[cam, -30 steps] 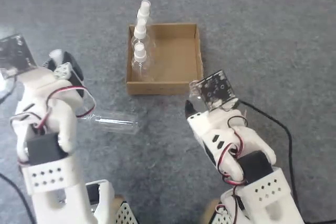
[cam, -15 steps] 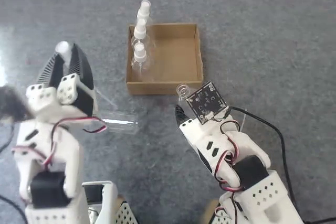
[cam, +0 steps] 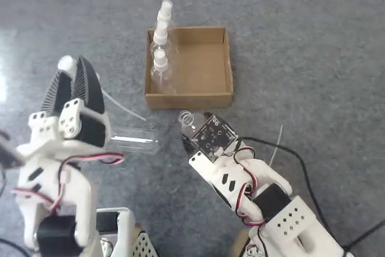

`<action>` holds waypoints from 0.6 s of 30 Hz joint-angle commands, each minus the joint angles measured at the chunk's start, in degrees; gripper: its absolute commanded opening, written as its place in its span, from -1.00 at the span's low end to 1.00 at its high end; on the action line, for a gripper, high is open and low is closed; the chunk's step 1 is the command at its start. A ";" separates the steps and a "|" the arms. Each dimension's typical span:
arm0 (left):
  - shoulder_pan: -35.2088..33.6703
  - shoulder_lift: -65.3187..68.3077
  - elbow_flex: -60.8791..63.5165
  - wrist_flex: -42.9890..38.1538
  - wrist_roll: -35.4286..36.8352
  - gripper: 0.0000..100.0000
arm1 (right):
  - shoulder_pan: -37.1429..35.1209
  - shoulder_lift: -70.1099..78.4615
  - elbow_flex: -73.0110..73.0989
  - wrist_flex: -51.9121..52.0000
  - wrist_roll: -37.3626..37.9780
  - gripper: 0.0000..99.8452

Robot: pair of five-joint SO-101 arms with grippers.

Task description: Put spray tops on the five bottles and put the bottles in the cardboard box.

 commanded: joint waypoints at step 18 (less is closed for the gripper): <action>6.77 -18.20 10.77 -1.67 -2.20 -0.97 | -8.57 -1.10 1.14 -2.24 5.45 -0.67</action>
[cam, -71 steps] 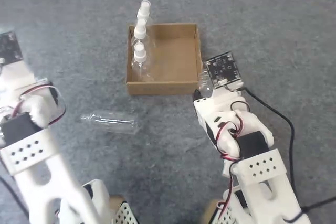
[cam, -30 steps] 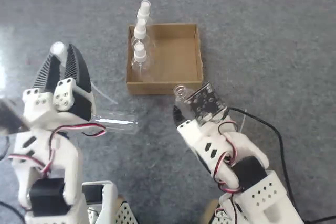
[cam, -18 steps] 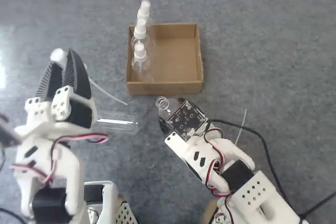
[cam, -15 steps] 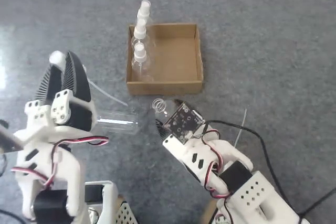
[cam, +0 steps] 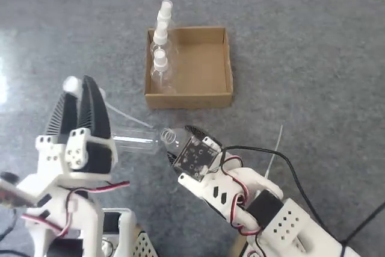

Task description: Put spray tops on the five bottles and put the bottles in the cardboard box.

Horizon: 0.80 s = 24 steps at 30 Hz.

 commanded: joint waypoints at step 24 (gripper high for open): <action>9.76 -1.76 4.53 -0.79 -3.78 -0.97 | -0.31 -1.71 -1.05 -1.71 1.41 -0.67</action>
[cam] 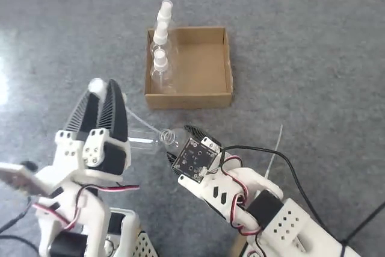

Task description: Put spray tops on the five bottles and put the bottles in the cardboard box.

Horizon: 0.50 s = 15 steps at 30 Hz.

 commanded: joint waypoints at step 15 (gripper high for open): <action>4.22 0.09 2.07 -0.88 -2.99 -0.97 | 0.66 -1.71 -2.20 -1.71 0.70 -0.67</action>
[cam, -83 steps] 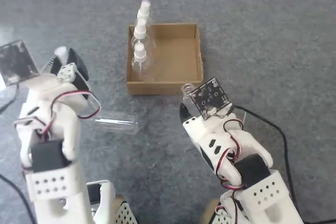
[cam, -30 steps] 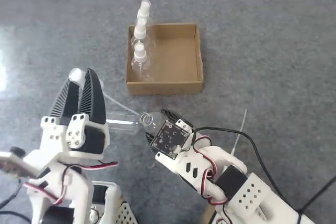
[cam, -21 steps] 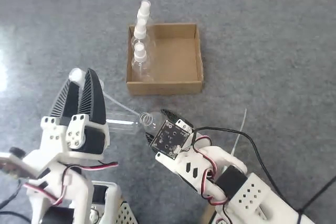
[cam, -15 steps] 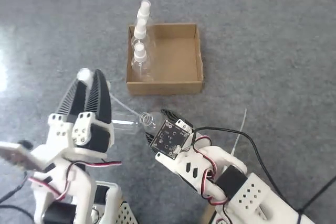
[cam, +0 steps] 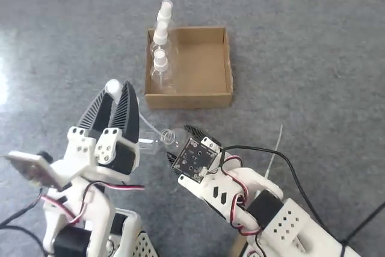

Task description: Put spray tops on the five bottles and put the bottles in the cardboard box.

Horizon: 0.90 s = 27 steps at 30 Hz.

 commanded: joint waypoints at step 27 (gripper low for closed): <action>8.18 -0.18 5.67 -0.53 -7.21 -0.97 | 3.82 -8.92 -0.35 -3.38 -4.48 -0.67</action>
